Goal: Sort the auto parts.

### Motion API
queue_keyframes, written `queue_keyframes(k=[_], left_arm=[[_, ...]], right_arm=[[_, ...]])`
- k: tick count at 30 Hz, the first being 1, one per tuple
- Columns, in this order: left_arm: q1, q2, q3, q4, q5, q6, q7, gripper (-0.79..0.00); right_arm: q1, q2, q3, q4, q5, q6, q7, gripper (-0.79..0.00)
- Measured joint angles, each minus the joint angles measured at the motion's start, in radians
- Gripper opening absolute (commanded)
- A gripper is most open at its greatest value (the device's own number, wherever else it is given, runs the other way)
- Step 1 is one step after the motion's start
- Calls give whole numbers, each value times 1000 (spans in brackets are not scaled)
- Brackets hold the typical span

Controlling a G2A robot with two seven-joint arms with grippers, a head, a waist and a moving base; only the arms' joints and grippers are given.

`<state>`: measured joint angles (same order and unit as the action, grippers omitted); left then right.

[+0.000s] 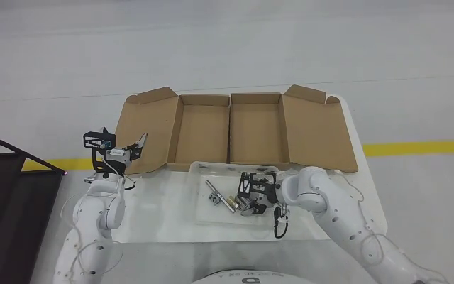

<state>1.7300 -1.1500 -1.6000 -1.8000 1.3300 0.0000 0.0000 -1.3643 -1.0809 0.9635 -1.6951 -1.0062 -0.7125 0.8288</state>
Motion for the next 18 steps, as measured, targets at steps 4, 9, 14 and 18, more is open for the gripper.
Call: queue_keyframes(k=[4, 9, 14, 18], left_arm=[[0, 0, 0, 0, 0, 0, 0, 0], [0, 0, 0, 0, 0, 0, 0, 0], [0, 0, 0, 0, 0, 0, 0, 0], [0, 0, 0, 0, 0, 0, 0, 0]], right_arm=[[25, -5, -32, 21, 3, 5, 4, -28], [49, -8, -58, 43, 13, 8, 12, -477], [58, -7, -69, 51, 22, 4, 13, -699], [56, -3, -67, 47, 25, -1, -1, -785]])
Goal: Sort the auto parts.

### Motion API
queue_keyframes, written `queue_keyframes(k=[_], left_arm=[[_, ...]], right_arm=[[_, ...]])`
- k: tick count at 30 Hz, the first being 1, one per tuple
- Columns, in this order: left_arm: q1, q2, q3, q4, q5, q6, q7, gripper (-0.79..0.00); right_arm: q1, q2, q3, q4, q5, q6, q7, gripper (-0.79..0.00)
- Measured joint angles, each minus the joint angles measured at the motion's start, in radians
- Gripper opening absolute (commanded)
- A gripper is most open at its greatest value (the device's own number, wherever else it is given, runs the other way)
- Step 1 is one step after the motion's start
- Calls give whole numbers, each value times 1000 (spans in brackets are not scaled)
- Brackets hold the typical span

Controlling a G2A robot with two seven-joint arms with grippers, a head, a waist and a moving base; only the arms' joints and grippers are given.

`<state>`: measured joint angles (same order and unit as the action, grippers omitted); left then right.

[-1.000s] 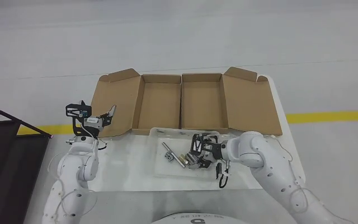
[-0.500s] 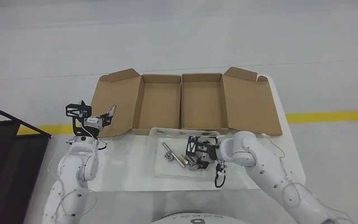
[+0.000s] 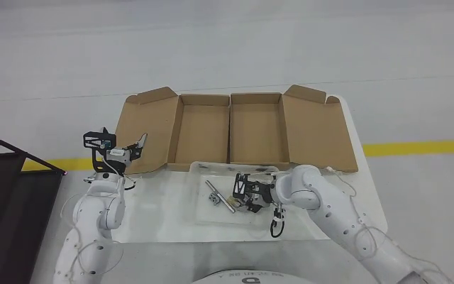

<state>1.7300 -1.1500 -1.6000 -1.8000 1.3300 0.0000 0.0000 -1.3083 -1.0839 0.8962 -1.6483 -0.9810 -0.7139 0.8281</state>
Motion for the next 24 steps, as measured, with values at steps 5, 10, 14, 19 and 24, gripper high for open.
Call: queue_keyframes(k=[5, 10, 14, 19, 24], left_arm=[[0, 0, 0, 0, 0, 0, 0, 0], [0, 0, 0, 0, 0, 0, 0, 0], [0, 0, 0, 0, 0, 0, 0, 0], [0, 0, 0, 0, 0, 0, 0, 0], [0, 0, 0, 0, 0, 0, 0, 0]], right_arm=[[-8, 6, 7, -6, -3, -7, -32, -785], [-37, 20, 50, -35, -2, -33, -113, -785], [-89, 40, 128, -69, 27, -121, -258, -785], [-148, 58, 218, -70, 71, -273, -480, -785], [-177, 69, 262, -52, 44, -299, -609, -785]])
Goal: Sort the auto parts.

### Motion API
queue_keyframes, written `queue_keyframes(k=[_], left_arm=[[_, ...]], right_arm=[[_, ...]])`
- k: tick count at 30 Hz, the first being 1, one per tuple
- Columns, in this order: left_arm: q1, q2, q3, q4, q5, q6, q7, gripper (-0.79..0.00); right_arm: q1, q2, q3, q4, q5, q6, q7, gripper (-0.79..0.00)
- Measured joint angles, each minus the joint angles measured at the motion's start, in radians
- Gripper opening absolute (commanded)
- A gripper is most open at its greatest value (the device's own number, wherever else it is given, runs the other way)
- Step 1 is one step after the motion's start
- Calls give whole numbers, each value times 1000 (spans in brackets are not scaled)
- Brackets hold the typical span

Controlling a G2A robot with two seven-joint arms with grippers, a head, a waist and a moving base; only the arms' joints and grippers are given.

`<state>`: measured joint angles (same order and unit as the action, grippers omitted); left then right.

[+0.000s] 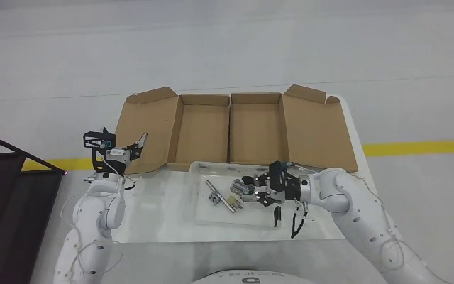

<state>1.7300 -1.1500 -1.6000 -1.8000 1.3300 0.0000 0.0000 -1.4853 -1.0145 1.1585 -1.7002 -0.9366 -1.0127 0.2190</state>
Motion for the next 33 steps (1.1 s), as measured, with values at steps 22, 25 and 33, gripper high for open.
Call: queue_keyframes(k=[22, 25, 33], left_arm=[[0, 0, 0, 0, 0, 0, 0, 0], [0, 0, 0, 0, 0, 0, 0, 0], [0, 0, 0, 0, 0, 0, 0, 0]], right_arm=[[94, 70, -150, 12, 358, 0, -385, -785], [94, 69, -148, 13, 340, 0, -373, -785], [94, 69, -148, 13, 340, 0, -373, -785]])
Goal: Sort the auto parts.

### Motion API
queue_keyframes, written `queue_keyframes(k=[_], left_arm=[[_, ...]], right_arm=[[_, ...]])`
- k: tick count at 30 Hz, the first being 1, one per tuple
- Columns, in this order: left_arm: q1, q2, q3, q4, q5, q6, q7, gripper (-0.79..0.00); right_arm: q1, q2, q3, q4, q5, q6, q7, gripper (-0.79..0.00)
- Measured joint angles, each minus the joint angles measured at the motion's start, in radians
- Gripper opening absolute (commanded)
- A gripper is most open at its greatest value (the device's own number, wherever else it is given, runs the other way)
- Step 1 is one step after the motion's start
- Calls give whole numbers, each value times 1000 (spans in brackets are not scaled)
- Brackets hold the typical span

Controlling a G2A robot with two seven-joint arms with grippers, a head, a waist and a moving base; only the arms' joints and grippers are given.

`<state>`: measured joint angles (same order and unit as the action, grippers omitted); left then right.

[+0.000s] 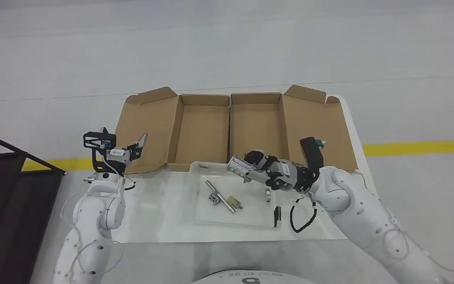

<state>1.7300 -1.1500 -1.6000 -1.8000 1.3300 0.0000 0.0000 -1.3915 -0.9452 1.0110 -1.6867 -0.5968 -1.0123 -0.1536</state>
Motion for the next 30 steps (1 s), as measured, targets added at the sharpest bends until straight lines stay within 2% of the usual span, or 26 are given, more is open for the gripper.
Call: queue_keyframes(k=[29, 30], left_arm=[[0, 0, 0, 0, 0, 0, 0, 0], [0, 0, 0, 0, 0, 0, 0, -71]], right_arm=[[-1, -1, 2, -4, 3, 6, -2, -785], [-4, -1, 8, -9, 6, 12, -7, -785]])
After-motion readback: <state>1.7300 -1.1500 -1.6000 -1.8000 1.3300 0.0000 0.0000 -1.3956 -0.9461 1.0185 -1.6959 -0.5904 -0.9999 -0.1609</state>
